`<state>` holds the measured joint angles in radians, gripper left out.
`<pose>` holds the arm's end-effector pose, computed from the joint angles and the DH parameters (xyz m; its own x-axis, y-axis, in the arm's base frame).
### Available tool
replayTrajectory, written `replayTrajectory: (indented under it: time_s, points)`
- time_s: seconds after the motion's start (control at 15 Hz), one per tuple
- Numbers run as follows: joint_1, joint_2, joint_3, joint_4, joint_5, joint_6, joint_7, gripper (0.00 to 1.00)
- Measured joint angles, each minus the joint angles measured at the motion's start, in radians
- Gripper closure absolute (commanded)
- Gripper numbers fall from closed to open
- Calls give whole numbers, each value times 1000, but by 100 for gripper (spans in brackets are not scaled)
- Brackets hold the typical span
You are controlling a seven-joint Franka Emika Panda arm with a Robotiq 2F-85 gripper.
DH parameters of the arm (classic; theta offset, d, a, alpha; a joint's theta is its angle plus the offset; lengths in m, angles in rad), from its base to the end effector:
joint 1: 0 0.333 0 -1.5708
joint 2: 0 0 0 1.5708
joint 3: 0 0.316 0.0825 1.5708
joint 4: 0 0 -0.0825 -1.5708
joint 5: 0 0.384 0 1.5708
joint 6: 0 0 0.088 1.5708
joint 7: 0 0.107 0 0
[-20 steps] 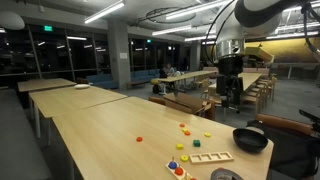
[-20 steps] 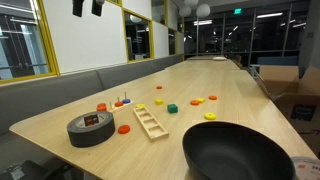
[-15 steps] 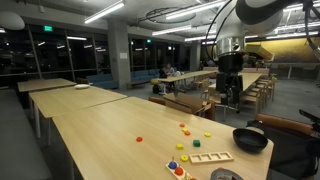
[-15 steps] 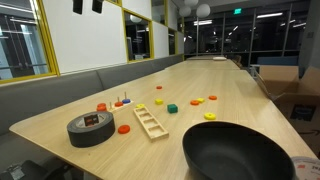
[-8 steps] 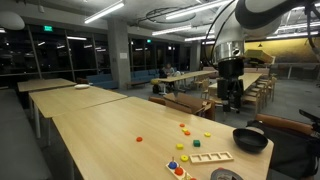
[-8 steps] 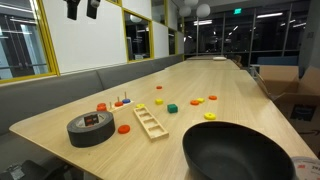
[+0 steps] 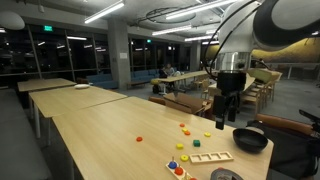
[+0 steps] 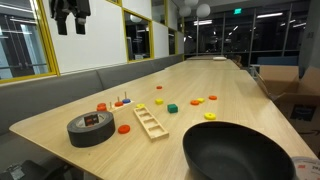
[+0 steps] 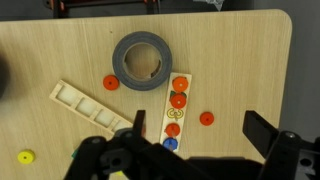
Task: Remove the red ring from the left side of the wooden board and put it on the table
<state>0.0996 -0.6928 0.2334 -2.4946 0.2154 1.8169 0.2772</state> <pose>0.3211 0.1383 0.5082 0.9988 -0.0482 -0.0129 -0.0489 -0.9970 -0.0596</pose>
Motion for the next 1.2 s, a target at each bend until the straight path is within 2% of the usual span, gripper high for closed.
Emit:
replayTrajectory:
  time_s: [0.53,0.87,1.2]
  points:
    - [40,22,112,-164,2,332,71,0]
    - [44,135,176,-218,-14,528,132,0]
    - [43,285,191,-228,-84,638,195,0]
